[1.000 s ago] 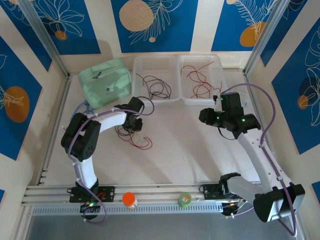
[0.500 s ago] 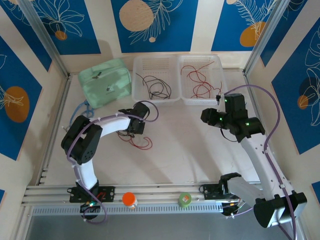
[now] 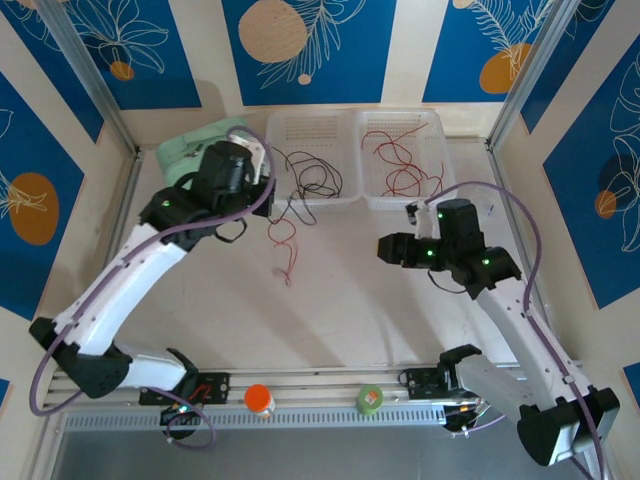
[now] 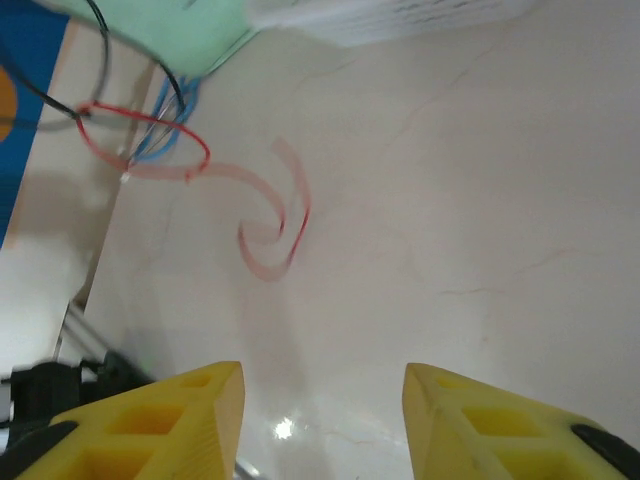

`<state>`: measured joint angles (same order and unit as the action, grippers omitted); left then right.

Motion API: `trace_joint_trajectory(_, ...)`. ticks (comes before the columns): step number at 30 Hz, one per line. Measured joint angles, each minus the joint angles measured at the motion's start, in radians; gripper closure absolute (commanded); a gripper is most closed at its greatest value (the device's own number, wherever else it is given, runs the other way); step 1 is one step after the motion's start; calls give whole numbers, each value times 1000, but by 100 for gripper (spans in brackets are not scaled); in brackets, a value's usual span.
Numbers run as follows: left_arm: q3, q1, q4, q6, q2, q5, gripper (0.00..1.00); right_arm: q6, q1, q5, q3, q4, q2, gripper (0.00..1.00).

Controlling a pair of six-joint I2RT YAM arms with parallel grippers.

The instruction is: Untangle the cables

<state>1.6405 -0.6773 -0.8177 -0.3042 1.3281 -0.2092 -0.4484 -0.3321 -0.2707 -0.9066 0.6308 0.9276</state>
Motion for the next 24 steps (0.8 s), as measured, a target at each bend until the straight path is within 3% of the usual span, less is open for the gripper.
trace_joint_trajectory(6,50,-3,-54,-2,-3,72,100,-43,-145,-34,69,-216,50,43)
trace_joint_trajectory(13,51,-9,-61,-12,-2,121,100,-194,-325,35,122,-498,221,43)
trace_joint_trajectory(18,50,-12,-57,-26,-3,132,100,-243,-430,129,112,-570,283,47)
trace_joint_trajectory(24,26,-16,-40,-39,-12,141,100,-315,-483,211,92,-617,302,48)
